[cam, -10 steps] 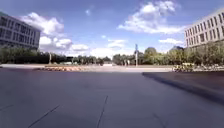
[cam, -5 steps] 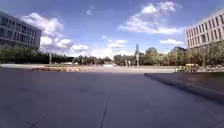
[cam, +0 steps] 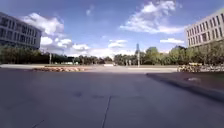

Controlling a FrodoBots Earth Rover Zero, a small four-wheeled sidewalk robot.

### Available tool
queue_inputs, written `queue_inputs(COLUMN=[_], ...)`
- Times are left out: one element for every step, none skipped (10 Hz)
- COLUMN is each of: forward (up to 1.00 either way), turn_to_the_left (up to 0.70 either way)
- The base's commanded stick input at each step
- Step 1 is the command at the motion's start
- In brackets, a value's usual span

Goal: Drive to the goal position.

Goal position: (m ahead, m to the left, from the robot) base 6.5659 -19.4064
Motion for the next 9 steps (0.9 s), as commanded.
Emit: queue_inputs(forward=[0.7, 0.7, 0.7, 0.7, 0.7, 0.7, 0.7, 0.7, 0.7], turn_to_the_left=[0.0, 0.0, 0.0, 0.0, 0.0, 0.0, 0.0, 0.0, 0.0])
